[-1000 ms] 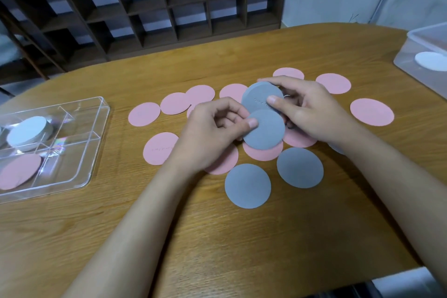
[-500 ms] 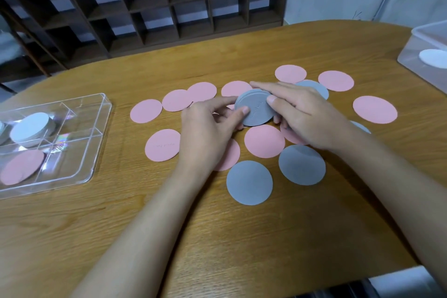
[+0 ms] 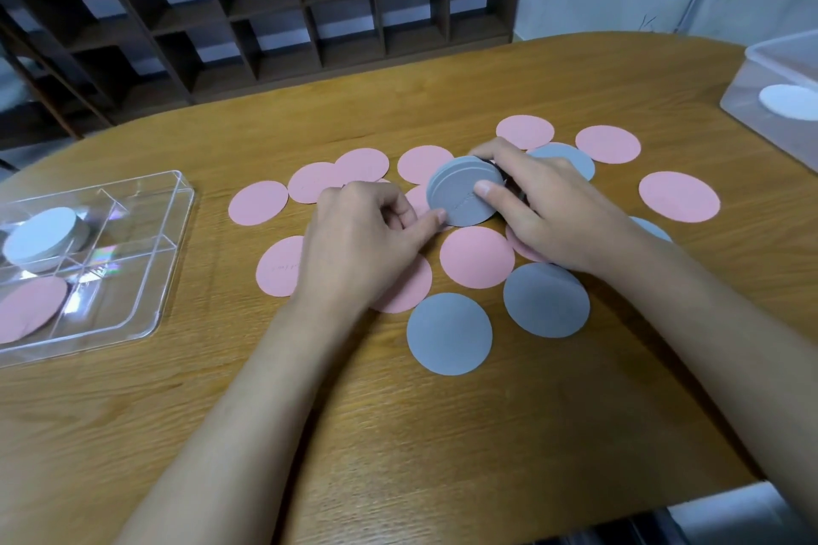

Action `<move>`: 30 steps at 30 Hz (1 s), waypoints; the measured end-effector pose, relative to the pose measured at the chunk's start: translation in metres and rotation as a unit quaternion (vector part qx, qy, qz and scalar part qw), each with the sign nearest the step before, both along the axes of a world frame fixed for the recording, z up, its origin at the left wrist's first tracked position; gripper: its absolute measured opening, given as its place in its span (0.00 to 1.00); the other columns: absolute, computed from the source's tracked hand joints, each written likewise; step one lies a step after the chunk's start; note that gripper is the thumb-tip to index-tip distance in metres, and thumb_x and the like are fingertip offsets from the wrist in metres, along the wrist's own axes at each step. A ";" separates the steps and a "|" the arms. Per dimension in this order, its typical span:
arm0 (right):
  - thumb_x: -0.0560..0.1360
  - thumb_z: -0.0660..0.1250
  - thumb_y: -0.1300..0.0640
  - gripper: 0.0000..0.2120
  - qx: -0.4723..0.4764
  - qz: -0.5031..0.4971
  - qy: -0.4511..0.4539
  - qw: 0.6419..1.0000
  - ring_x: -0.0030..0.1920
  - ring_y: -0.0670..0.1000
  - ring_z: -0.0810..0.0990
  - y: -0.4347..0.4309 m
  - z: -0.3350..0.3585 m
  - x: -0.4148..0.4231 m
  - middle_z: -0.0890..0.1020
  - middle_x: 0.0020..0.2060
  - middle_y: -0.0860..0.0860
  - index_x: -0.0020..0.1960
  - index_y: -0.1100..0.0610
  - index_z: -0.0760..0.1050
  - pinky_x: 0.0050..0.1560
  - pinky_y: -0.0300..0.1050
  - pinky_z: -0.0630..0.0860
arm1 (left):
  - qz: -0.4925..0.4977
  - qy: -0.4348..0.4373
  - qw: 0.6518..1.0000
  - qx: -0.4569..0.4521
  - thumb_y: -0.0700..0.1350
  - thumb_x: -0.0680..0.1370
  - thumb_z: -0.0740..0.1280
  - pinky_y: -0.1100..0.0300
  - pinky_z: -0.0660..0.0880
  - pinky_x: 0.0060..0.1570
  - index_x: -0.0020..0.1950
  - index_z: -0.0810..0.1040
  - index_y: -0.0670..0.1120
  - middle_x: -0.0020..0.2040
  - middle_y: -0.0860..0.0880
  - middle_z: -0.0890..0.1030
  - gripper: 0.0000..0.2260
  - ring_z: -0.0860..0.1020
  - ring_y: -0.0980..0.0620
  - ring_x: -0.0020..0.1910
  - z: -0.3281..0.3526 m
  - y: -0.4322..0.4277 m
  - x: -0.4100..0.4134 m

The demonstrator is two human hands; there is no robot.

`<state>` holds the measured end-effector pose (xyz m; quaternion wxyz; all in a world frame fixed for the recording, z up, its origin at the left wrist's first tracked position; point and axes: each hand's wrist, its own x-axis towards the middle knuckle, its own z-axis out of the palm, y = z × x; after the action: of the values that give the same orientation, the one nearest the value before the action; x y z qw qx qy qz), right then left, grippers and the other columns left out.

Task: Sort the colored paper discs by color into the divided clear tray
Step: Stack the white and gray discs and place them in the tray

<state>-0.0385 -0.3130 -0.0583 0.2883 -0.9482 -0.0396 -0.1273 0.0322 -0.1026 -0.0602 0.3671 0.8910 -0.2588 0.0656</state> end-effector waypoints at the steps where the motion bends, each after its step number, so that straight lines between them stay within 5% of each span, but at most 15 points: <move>1: 0.86 0.59 0.54 0.11 0.004 0.001 -0.002 1.000 0.44 0.36 0.76 0.000 0.000 0.000 0.77 0.41 0.39 0.67 0.51 0.71 0.39 0.31 0.69 | -0.031 0.037 0.999 -0.001 0.57 0.72 0.79 0.58 0.73 0.32 0.33 0.80 0.50 0.28 0.56 0.77 0.16 0.72 0.57 0.28 0.004 0.003 0.000; 5: 0.86 0.60 0.54 0.10 0.015 0.009 -0.006 1.000 0.47 0.38 0.76 -0.001 -0.002 0.001 0.79 0.45 0.41 0.66 0.51 0.72 0.40 0.30 0.68 | -0.219 0.233 0.946 0.060 0.55 0.65 0.85 0.57 0.72 0.35 0.43 0.88 0.53 0.36 0.54 0.79 0.12 0.74 0.54 0.33 0.021 0.011 -0.007; 10: 0.85 0.60 0.54 0.10 0.027 0.006 -0.003 1.000 0.47 0.41 0.77 -0.002 -0.002 0.001 0.80 0.46 0.43 0.66 0.51 0.72 0.41 0.31 0.69 | -0.259 0.230 0.929 0.134 0.55 0.61 0.86 0.50 0.76 0.51 0.51 0.86 0.62 0.48 0.58 0.79 0.20 0.76 0.51 0.48 0.021 0.011 -0.008; 16: 0.86 0.60 0.53 0.10 0.024 0.008 0.006 1.000 0.49 0.43 0.78 -0.002 -0.002 0.002 0.81 0.49 0.44 0.66 0.49 0.71 0.43 0.36 0.72 | -0.264 0.217 0.929 0.140 0.54 0.61 0.86 0.43 0.77 0.52 0.48 0.87 0.62 0.47 0.56 0.79 0.18 0.75 0.52 0.46 0.020 0.010 -0.008; 21: 0.85 0.60 0.53 0.10 0.024 0.008 0.005 1.000 0.49 0.44 0.78 -0.002 -0.002 0.002 0.81 0.50 0.45 0.67 0.49 0.71 0.43 0.38 0.73 | -0.266 0.218 0.928 0.143 0.50 0.64 0.86 0.54 0.73 0.42 0.45 0.85 0.57 0.37 0.65 0.77 0.15 0.72 0.58 0.39 0.019 0.011 -0.006; 25: 0.85 0.60 0.53 0.10 0.026 0.005 0.003 1.000 0.49 0.42 0.78 -0.002 -0.003 0.002 0.81 0.50 0.45 0.66 0.49 0.72 0.41 0.33 0.70 | -0.278 0.268 0.918 0.086 0.43 0.68 0.84 0.61 0.70 0.36 0.43 0.85 0.50 0.34 0.59 0.81 0.10 0.71 0.57 0.33 0.019 0.011 -0.003; 28: 0.86 0.60 0.53 0.11 0.031 0.008 0.000 0.999 0.50 0.44 0.79 -0.002 -0.003 0.002 0.81 0.50 0.45 0.67 0.48 0.72 0.43 0.39 0.73 | -0.260 0.311 0.914 0.019 0.39 0.71 0.81 0.60 0.70 0.31 0.45 0.86 0.45 0.33 0.54 0.81 0.07 0.72 0.54 0.29 0.022 0.013 0.000; 30: 0.85 0.61 0.53 0.12 0.054 0.010 -0.003 0.999 0.49 0.47 0.79 -0.002 -0.003 0.001 0.81 0.49 0.44 0.68 0.47 0.73 0.45 0.46 0.75 | -0.244 0.317 0.916 -0.022 0.40 0.73 0.80 0.55 0.71 0.36 0.47 0.87 0.45 0.33 0.51 0.80 0.06 0.72 0.50 0.33 0.022 0.015 0.004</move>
<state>-0.0370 -0.3152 -0.0615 0.3397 -0.9306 -0.0430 -0.1294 0.0362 -0.0872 -0.0386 0.4544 0.7659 -0.3365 -0.3061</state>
